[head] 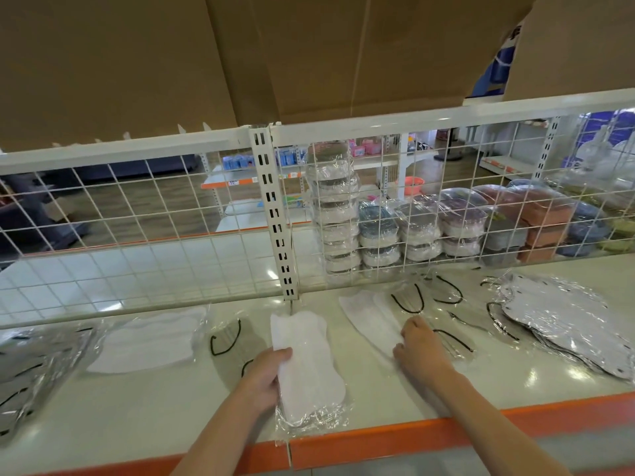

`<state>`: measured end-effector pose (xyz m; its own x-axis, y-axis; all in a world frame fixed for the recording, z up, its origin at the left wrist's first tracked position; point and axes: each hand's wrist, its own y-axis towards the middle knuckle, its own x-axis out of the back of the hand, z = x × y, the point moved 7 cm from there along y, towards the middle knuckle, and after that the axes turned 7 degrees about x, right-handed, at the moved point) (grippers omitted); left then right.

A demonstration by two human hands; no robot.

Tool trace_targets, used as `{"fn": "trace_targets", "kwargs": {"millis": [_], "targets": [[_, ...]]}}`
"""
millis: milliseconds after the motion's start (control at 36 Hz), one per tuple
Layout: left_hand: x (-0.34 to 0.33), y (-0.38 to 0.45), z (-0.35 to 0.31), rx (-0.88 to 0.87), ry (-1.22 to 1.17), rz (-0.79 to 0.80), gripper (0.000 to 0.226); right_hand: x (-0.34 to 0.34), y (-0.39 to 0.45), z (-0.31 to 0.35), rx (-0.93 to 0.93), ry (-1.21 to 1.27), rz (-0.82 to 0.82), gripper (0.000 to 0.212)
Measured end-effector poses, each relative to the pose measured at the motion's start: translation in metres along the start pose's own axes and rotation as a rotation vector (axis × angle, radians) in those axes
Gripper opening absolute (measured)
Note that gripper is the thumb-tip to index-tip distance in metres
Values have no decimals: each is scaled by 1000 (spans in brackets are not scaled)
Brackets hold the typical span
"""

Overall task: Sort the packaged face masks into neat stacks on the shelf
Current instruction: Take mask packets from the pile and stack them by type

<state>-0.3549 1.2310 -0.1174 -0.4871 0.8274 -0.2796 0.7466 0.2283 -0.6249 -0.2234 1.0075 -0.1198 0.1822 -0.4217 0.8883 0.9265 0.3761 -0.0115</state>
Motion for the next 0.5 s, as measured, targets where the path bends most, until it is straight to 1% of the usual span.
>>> {"fn": "trace_targets", "kwargs": {"millis": [56, 111, 167, 222, 250, 306, 361, 417, 444, 472, 500], "targets": [[1, 0, 1, 8, -3, -1, 25, 6, 4, 0, 19, -41, 7, 5], [3, 1, 2, 20, 15, -17, 28, 12, 9, -2, 7, -63, 22, 25], [2, 1, 1, 20, 16, -13, 29, 20, 10, -2, -13, -63, 0, 32], [0, 0, 0, 30, 16, -12, 26, 27, 9, 3, 0, 16, -62, 31], [-1, 1, 1, 36, 21, -13, 24, 28, 7, 7, 32, 89, -86, 28], [-1, 2, 3, 53, 32, -33, 23, 31, 2, 23, 155, 258, -104, 18], [-1, 5, 6, 70, 31, -38, 27, 31, -6, 46, 295, 399, -46, 11], [-9, -2, 6, 94, 49, 12, 23, 28, -13, 63, 416, 384, 31, 19], [-17, -6, 8, 128, 101, 82, 22, 24, -15, 68, 452, 353, 58, 25], [-28, -12, 12, 190, 139, 185, 37, 20, -15, 70, 471, 312, 66, 30], [-29, -16, 15, 262, 145, 203, 65, 16, -15, 71, 477, 272, 61, 33]]}}
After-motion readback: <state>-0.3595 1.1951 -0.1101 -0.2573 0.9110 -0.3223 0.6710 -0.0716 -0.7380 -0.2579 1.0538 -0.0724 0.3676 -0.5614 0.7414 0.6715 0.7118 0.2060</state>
